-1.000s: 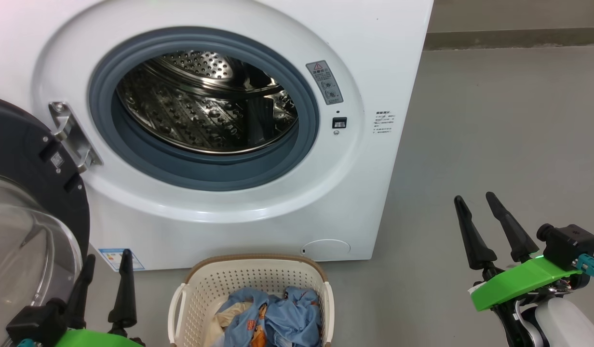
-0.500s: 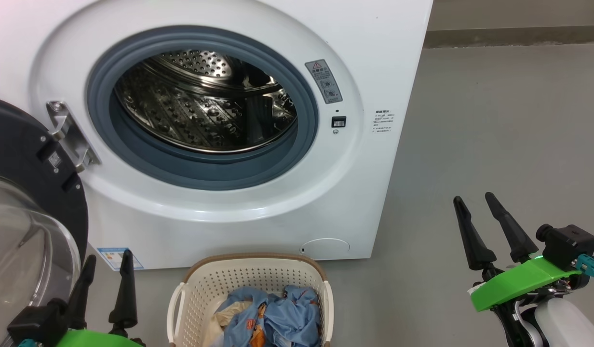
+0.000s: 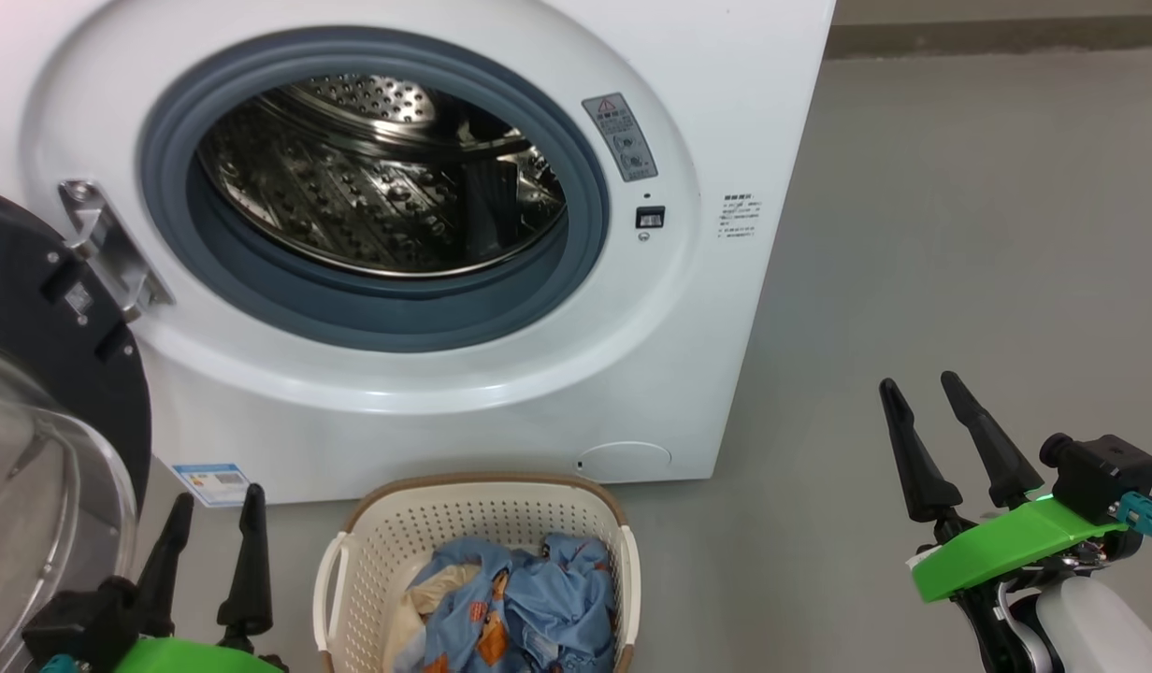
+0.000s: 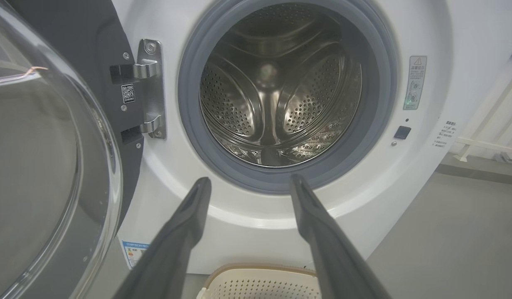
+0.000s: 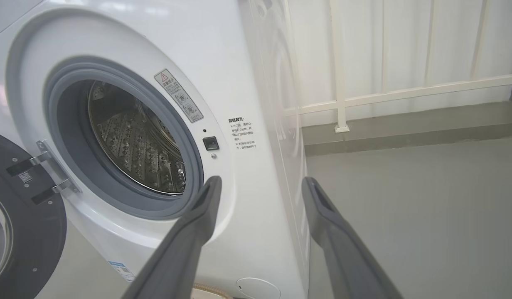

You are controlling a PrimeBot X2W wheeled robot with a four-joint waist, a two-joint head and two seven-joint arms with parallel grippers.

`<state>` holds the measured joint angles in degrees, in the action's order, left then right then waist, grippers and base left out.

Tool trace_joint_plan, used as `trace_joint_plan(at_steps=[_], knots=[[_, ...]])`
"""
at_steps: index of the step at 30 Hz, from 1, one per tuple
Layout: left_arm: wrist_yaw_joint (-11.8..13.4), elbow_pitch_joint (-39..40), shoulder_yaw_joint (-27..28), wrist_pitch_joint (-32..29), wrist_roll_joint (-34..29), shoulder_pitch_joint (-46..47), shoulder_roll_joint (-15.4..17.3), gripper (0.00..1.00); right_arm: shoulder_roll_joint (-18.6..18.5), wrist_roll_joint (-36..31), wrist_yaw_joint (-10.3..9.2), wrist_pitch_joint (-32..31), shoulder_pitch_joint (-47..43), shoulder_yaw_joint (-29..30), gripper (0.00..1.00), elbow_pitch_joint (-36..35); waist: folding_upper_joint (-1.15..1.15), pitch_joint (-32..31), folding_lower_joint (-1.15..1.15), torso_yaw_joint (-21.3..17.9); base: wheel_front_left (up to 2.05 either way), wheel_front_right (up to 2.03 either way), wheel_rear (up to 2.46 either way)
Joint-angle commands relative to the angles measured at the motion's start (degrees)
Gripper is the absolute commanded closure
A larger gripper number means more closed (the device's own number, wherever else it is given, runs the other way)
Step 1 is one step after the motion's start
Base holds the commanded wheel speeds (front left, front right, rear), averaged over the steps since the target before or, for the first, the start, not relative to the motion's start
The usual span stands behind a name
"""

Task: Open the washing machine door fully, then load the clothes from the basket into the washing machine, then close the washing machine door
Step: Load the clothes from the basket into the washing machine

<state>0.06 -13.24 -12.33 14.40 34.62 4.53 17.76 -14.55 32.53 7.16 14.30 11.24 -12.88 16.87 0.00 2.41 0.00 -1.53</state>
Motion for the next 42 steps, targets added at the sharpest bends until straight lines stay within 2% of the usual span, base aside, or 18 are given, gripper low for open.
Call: trace_joint_plan(at_steps=[1,18,29,38,42], knots=[[0.1,0.7,1.9,0.5,-0.1,3.1,1.3,0.00,-0.5,-0.5,0.33,0.7,1.9,-0.7,0.00,-1.6,0.00,1.1,0.00,-0.4,0.00,0.00,0.00],[-1.3,-2.3,0.0,-0.8,0.1,8.0,1.1,0.00,0.7,-2.6,0.33,0.7,4.2,0.7,0.00,-3.2,0.00,9.3,0.00,-2.6,0.00,0.00,0.00],[-3.8,-5.2,-1.3,-2.2,0.9,12.7,1.7,0.00,3.0,-4.5,0.33,0.7,6.5,2.1,0.00,-4.7,0.00,17.2,0.00,-3.4,0.00,0.00,0.00],[-6.0,-13.1,-5.8,-6.9,1.6,17.7,0.6,0.00,4.4,-5.6,0.33,0.7,8.5,2.1,0.00,-5.3,0.00,21.9,0.00,-4.4,0.00,0.00,0.00],[-6.6,-17.9,-9.5,-9.5,-0.3,21.0,0.4,0.00,4.8,-6.0,0.33,0.7,9.4,2.3,0.00,-5.6,0.00,24.5,0.00,-4.9,0.00,0.00,0.00]])
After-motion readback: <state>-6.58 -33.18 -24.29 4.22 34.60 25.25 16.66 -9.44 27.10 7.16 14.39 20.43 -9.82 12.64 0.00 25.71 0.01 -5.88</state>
